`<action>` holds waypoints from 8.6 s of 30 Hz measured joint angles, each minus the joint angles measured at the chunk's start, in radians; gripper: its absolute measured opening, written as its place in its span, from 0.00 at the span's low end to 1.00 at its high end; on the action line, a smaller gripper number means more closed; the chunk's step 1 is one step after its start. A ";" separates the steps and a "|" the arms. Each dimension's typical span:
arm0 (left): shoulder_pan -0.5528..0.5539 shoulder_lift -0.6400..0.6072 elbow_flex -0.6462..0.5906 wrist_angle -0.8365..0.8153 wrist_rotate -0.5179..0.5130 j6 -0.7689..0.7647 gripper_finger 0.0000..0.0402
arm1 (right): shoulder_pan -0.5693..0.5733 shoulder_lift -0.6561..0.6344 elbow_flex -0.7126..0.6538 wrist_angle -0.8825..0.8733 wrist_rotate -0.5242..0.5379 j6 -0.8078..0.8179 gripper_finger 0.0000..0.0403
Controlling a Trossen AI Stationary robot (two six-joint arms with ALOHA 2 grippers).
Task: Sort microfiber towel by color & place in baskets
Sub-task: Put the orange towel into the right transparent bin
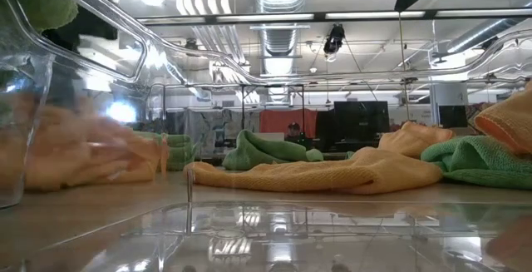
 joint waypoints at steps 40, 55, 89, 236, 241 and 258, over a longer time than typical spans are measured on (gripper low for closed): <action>0.007 0.764 1.598 -0.603 -0.275 0.366 0.00 | 0.000 0.000 0.000 0.001 0.051 -0.173 0.06; -0.049 0.735 1.395 -0.280 -0.059 0.203 0.00 | -0.005 0.000 0.000 0.005 0.062 -0.181 0.06; -0.034 0.738 1.124 0.305 0.209 0.370 0.00 | -0.006 0.000 0.000 -0.089 0.076 -0.051 0.06; 0.351 0.887 1.283 -0.123 0.210 0.793 0.00 | -0.006 0.000 -0.002 -0.086 0.036 -0.193 0.06; 0.304 0.887 1.417 -0.170 0.163 0.683 0.00 | -0.006 0.000 -0.002 -0.087 0.036 -0.215 0.06; 0.027 0.869 1.592 -0.239 0.117 0.452 0.00 | -0.007 0.000 -0.002 -0.086 0.062 -0.122 0.06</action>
